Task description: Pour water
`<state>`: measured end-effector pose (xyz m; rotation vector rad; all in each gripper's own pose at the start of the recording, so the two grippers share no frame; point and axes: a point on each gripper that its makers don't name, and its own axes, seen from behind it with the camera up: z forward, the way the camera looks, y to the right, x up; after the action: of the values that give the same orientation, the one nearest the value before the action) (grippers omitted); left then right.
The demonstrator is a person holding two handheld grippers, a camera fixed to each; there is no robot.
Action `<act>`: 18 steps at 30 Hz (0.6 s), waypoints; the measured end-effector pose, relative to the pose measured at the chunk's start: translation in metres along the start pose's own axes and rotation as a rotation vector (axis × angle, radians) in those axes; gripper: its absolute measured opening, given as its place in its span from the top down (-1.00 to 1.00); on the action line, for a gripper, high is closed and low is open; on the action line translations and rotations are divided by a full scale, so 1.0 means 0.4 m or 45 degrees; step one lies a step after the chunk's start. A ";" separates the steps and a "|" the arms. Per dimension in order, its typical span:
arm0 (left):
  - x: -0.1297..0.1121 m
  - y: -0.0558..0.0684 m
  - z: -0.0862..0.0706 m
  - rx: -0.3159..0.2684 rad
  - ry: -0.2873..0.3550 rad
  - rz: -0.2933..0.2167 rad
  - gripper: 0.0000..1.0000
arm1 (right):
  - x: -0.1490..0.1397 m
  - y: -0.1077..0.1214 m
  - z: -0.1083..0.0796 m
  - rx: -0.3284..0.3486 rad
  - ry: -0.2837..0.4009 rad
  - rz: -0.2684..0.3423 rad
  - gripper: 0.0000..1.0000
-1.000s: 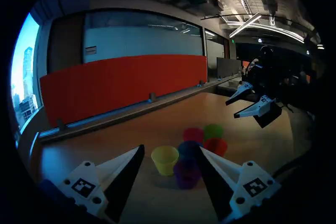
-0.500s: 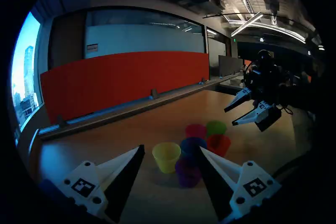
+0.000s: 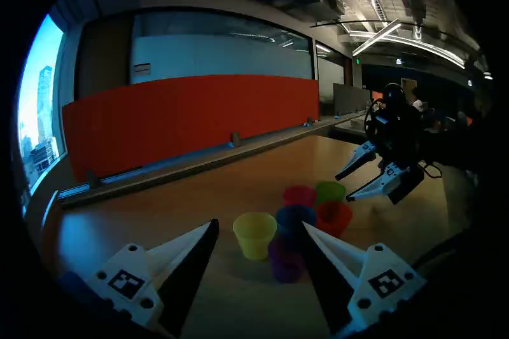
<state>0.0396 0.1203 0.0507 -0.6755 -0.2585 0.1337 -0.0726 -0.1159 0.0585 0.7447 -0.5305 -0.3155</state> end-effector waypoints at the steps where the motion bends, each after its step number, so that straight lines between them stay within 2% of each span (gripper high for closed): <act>1: 0.000 0.000 0.000 0.000 0.000 0.001 -0.72 | 0.000 0.000 0.005 0.001 -0.004 -0.001 -0.99; 18: -0.004 -0.002 0.004 -0.001 0.002 0.005 -0.72 | -0.010 0.002 0.076 0.017 -0.045 -0.010 -0.99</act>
<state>0.0377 0.1204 0.0519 -0.6770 -0.2559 0.1365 -0.0928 -0.1306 0.0763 0.7551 -0.5634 -0.3330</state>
